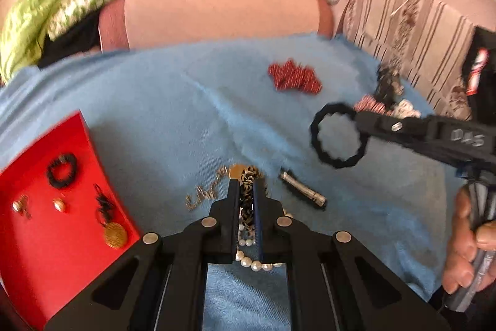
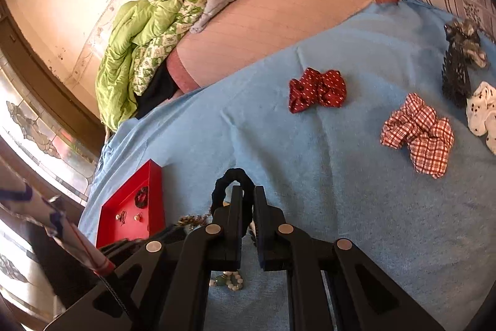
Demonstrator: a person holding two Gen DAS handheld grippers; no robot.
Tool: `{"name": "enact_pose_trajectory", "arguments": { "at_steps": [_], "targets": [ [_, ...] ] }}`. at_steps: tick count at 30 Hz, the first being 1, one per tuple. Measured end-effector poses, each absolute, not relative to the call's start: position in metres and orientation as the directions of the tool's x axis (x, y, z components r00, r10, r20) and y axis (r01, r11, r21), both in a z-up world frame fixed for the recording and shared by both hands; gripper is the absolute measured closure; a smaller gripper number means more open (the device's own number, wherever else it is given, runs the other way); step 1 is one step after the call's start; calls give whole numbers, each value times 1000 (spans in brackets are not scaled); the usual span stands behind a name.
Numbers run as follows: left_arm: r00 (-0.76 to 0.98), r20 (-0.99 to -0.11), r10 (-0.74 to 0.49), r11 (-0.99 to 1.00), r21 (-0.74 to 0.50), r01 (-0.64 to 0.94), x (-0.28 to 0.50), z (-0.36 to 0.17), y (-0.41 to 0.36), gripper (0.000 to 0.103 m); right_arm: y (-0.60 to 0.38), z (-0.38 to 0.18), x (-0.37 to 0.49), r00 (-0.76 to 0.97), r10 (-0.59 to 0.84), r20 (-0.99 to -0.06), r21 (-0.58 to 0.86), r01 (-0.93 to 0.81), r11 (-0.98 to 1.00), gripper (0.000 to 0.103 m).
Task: Organize jewelry
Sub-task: 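Grasp the leopard-print bracelet with the left tool while the right tool grasps the black scrunchie, then carry the leopard-print bracelet and black scrunchie over the red tray with both tools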
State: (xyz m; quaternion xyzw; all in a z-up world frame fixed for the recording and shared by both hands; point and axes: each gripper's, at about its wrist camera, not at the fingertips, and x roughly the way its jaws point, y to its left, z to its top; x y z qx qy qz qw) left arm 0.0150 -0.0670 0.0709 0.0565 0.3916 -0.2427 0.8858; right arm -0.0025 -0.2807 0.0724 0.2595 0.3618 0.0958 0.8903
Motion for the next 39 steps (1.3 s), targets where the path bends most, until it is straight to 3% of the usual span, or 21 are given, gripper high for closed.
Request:
{"name": "enact_pose_trajectory", "arguments": {
  "at_steps": [4, 14, 39],
  "targets": [
    [624, -672, -398, 874, -73, 480, 9, 85, -59, 95, -271, 78, -3, 738, 333, -587, 494, 1, 870, 95],
    [654, -646, -393, 886, -78, 456, 18, 92, -37, 95, -248, 81, 6, 742, 305, -597, 445, -11, 896, 95],
    [716, -642, -275, 956, -102, 276, 24, 101, 82, 95, -137, 93, 13, 741, 382, -553, 401, -166, 901, 95]
  ]
}}
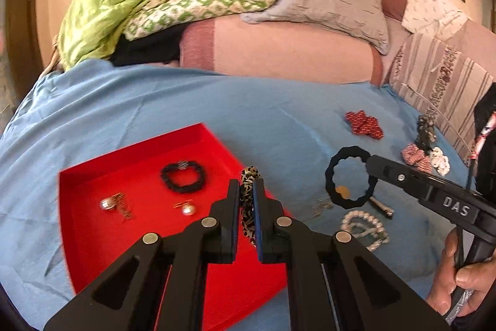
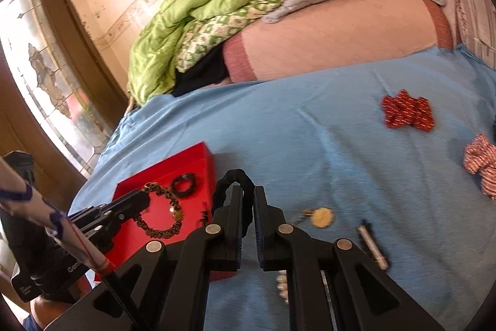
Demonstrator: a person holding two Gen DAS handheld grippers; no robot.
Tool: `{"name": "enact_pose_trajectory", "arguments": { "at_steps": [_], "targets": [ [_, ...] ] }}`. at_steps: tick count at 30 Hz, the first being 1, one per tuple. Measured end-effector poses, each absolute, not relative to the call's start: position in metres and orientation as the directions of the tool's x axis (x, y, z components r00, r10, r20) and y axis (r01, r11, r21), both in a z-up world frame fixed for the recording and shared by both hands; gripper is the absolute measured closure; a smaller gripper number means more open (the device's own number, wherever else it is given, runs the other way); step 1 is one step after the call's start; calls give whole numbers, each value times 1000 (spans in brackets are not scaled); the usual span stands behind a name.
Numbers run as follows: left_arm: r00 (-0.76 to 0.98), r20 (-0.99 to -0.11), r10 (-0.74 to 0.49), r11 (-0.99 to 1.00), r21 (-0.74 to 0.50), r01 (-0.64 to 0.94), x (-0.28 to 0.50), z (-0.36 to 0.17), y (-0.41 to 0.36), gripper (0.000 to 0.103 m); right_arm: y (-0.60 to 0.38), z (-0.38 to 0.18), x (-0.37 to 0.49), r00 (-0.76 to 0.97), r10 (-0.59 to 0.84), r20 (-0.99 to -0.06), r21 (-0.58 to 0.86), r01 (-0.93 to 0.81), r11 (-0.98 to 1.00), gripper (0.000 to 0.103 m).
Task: Organize jewelry
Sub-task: 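Carry the leopard-print bracelet and black scrunchie over the red tray with both tools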
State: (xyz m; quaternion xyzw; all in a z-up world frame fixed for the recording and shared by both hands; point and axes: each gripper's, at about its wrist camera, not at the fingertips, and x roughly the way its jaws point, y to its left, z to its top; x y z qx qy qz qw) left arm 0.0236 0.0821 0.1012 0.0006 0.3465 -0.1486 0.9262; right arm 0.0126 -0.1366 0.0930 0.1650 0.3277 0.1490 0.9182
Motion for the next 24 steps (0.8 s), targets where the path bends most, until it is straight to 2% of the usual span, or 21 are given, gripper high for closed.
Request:
{"name": "enact_pose_trajectory", "arguments": {
  "at_steps": [16, 24],
  "targets": [
    [697, -693, -181, 983, -96, 159, 30, 81, 144, 95, -58, 88, 30, 653, 513, -557, 445, -287, 848, 95],
    [675, -726, -129, 992, -91, 92, 39, 71, 165, 95, -27, 71, 48, 613, 518, -596, 434, -297, 851, 95]
  ]
}}
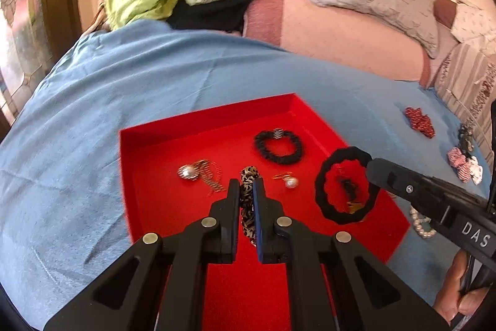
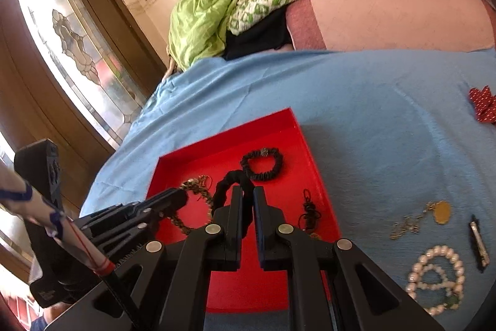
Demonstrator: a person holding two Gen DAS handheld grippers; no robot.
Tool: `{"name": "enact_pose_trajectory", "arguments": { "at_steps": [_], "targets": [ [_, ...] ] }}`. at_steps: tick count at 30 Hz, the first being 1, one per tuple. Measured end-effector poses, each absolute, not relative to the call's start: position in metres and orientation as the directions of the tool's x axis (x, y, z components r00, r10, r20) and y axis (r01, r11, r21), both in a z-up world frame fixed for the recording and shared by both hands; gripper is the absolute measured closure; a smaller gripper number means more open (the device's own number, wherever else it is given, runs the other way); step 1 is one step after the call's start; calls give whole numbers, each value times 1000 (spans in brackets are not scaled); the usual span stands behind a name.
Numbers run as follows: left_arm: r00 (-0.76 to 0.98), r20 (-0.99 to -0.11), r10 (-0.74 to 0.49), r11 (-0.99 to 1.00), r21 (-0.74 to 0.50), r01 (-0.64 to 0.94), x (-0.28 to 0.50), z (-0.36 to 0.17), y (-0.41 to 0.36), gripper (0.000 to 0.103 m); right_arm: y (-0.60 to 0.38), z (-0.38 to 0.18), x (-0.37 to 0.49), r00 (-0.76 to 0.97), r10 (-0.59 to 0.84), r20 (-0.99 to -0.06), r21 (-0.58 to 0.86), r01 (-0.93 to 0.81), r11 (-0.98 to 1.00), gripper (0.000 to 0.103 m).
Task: Organize jewelry
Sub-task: 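Carry the leopard-print bracelet and black scrunchie over the red tray with both tools, then open both tools to drop the bracelet and scrunchie into the tray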
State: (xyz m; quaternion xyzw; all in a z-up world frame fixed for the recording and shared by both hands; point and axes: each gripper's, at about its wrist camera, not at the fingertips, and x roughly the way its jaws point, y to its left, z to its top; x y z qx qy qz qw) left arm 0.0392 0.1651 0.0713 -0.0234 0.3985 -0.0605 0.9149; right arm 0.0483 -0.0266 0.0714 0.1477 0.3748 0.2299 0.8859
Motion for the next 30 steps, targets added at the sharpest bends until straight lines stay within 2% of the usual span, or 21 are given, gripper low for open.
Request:
{"name": "enact_pose_trajectory", "arguments": {
  "at_steps": [12, 25, 30],
  "targets": [
    [631, -771, -81, 996, -78, 33, 49, 54, 180, 95, -19, 42, 64, 547, 509, -665, 425, -283, 860, 95],
    [625, -777, -72, 997, -80, 16, 52, 53, 183, 95, -14, 38, 61, 542, 492, -681, 390, -299, 871, 94],
    [624, -778, -65, 997, -74, 11, 53, 53, 185, 90, -13, 39, 61, 548, 479, -685, 373, -301, 878, 92]
  ]
}}
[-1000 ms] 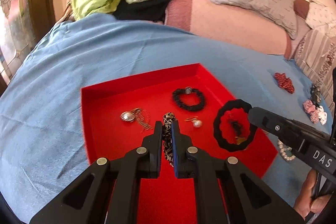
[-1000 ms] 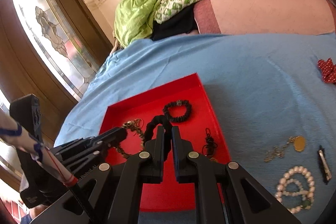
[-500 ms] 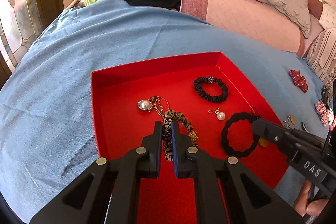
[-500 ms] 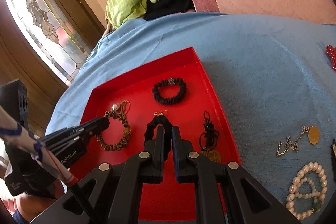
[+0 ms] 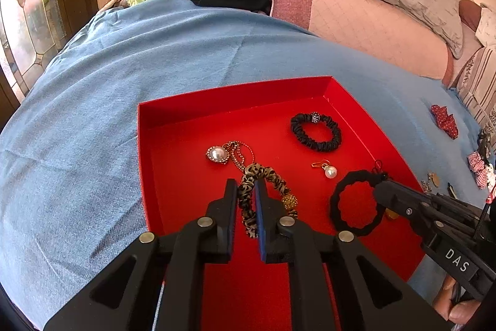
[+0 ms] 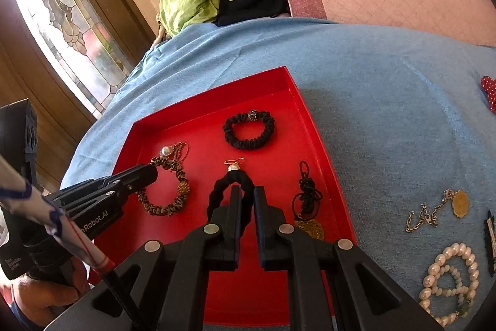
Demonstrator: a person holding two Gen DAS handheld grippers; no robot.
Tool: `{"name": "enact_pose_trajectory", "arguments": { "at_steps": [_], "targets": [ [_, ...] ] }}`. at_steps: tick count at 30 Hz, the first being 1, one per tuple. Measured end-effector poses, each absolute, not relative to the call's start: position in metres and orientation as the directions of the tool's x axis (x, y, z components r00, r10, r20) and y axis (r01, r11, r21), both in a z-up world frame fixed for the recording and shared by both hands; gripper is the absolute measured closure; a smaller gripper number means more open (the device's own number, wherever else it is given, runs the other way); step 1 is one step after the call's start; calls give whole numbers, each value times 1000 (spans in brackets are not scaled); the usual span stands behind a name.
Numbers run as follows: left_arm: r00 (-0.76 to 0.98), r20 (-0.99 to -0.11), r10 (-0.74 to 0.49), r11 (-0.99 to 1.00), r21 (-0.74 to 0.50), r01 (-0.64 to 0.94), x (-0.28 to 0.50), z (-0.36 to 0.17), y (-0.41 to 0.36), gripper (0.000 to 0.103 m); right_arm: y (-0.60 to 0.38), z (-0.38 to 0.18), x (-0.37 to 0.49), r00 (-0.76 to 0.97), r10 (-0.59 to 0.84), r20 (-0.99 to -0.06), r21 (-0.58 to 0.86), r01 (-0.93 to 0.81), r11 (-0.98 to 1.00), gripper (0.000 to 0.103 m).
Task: Organize jewelry
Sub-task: 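Open both tools to drop the bracelet and scrunchie into the tray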
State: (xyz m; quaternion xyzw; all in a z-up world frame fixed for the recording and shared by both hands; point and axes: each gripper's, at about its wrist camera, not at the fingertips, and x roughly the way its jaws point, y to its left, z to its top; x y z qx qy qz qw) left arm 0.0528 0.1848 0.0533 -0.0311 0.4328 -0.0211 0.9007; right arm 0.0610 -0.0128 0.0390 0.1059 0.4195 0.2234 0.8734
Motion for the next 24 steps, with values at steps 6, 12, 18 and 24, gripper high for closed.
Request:
{"name": "enact_pose_trajectory", "arguments": {
  "at_steps": [6, 12, 18, 24],
  "targets": [
    [634, -771, -59, 997, -75, 0, 52, 54, 186, 79, -16, 41, 61, 553, 478, -683, 372, -300, 879, 83],
    [643, -764, -53, 998, -69, 0, 51, 56, 183, 69, -18, 46, 59, 561, 483, -673, 373, -307, 876, 82],
    [651, -758, -51, 997, -71, -4, 51, 59, 183, 65, -22, 50, 56, 564, 494, -662, 390, -304, 869, 82],
    [666, -744, -51, 997, -71, -3, 50, 63, 180, 60, -29, 55, 54, 570, 500, -652, 407, -294, 865, 82]
  ]
}}
